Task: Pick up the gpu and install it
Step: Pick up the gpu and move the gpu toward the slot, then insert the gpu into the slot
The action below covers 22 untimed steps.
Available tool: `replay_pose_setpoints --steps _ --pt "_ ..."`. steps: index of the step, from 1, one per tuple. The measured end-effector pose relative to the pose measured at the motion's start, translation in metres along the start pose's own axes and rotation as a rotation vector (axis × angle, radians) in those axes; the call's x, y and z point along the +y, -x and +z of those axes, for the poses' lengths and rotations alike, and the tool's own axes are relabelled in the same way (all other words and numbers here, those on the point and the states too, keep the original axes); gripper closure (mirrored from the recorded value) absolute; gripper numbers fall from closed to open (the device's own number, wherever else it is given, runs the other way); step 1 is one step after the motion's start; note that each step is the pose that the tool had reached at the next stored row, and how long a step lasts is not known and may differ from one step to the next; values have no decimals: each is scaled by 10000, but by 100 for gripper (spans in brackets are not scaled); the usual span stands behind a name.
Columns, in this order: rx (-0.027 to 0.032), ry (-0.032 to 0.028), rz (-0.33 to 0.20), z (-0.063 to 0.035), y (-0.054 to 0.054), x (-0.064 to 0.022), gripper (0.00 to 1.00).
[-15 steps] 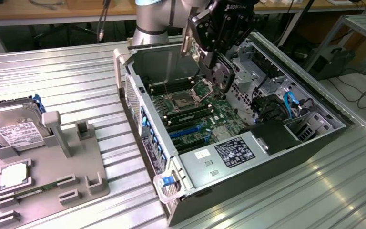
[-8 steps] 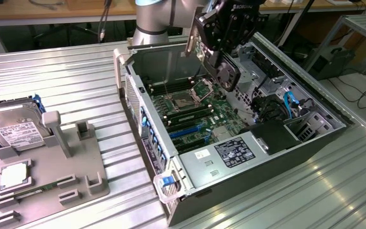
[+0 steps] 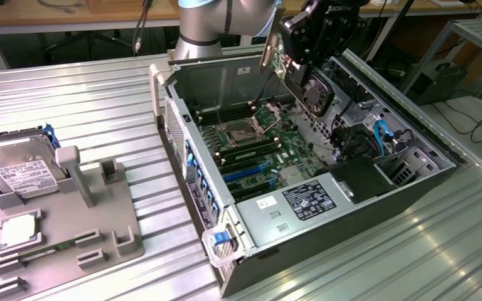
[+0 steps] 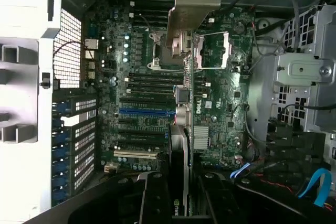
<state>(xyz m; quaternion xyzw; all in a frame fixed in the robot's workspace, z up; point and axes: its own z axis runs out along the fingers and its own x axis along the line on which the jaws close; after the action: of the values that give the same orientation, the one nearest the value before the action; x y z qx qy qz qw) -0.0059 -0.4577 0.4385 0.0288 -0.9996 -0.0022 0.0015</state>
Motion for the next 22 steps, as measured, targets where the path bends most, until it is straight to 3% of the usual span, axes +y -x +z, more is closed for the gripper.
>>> replay_pose_setpoints --steps 22 --pt "0 1 -50 0 9 -1 73"
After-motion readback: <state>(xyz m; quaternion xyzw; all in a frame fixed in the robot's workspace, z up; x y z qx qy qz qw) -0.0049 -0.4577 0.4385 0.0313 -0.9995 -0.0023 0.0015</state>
